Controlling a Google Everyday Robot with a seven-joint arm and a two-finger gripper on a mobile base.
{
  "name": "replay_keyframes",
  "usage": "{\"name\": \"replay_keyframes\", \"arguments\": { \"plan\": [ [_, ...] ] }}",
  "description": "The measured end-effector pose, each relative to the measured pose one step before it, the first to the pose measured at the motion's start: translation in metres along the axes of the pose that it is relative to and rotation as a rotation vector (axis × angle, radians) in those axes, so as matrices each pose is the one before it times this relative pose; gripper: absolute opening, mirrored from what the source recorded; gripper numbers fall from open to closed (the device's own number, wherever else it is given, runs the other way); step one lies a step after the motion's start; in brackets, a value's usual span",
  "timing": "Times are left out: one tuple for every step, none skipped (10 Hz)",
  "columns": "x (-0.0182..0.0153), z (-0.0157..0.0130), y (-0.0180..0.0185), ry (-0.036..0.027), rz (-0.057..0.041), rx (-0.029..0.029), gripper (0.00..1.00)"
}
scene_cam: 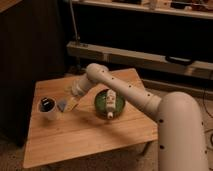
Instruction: Pick up the ceramic cup
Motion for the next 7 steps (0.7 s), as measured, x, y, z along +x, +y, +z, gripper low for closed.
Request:
{"name": "replay_keyframes", "arguments": {
  "plan": [
    [-0.00227,0.00927,0.00040,0.02193,-0.00187,0.01638,0.80],
    [-0.00164,0.00766,-0.00079,0.01702,-0.00036,0.01373,0.80],
    [-0.00044,0.01363,-0.00212,0.02881,-0.00290,0.02388,0.80],
    [-0.00050,0.00723,-0.00119,0.02263,-0.00074,0.01542,0.80],
    [-0.00172,0.00704,-0.00125,0.02174,0.00008,0.01520,0.80],
    [0.00018,0.00689,-0.00055,0.02049,-0.00240,0.01560,0.80],
    [-0.00073,0.00610,-0.00051,0.01302,-0.00169,0.01134,0.80]
  ]
}}
